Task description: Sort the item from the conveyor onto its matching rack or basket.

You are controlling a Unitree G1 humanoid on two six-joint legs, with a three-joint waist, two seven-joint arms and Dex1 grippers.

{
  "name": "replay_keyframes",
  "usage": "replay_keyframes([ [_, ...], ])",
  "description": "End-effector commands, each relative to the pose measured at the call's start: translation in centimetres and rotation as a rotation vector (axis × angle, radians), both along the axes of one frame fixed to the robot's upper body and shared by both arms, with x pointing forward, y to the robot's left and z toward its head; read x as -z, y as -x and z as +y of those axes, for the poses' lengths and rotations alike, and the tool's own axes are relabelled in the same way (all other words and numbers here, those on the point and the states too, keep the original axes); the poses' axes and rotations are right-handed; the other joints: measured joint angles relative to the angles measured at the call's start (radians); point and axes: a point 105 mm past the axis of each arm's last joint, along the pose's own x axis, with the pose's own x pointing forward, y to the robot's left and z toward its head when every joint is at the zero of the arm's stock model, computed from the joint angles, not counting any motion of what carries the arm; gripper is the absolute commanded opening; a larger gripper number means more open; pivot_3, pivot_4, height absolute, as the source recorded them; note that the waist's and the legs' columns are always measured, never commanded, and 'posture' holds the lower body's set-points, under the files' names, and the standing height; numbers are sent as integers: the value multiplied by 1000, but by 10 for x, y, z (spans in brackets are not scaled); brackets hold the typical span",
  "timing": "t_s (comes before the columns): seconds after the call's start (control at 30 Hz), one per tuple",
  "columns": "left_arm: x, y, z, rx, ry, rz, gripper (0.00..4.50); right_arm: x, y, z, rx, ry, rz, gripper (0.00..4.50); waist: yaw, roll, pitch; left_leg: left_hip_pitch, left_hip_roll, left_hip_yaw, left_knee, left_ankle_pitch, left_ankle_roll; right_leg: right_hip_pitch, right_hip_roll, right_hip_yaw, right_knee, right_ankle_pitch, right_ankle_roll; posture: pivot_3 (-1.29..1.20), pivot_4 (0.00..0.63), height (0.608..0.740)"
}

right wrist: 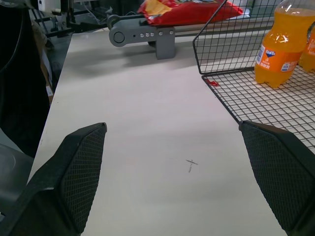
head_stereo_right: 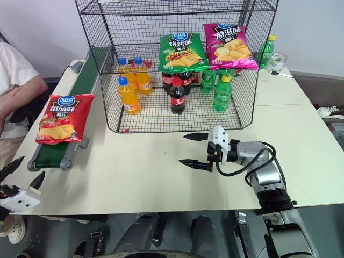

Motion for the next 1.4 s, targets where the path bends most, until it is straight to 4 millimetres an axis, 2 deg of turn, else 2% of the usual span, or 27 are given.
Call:
replay_keyframes([
  [0.03,-9,-4,1,8,-10,-32,4072,-9,3,2,-16,-5,-57,4500,0,0,0,0,0,0,0,0,0,0,0,0,0,0,0,0,150,740],
  [0.63,-12,-13,-5,24,-4,-54,4072,-9,3,1,-9,0,-58,4500,-1,0,0,2,0,0,0,0,0,1,0,0,2,0,0,0,150,740],
  [0.97,-11,-21,-14,41,17,-73,4072,-11,3,0,-7,2,-60,4500,1,0,0,2,0,0,0,0,0,1,0,0,2,0,0,0,150,740],
  [1.07,-11,-24,-17,52,36,-72,3243,-11,3,0,-6,2,-61,4500,4,-1,0,2,0,0,0,1,-1,1,0,0,2,0,0,0,150,740],
  [1.27,-16,-29,-19,52,38,-91,126,-12,3,0,-1,1,-61,4500,1,-1,0,3,0,0,0,1,-1,2,0,0,2,0,0,0,150,740],
  [1.4,-23,-31,-21,61,36,-114,28,-12,3,-1,3,0,-60,4500,-1,-1,0,3,0,0,0,2,1,1,0,0,2,0,0,0,150,740],
])
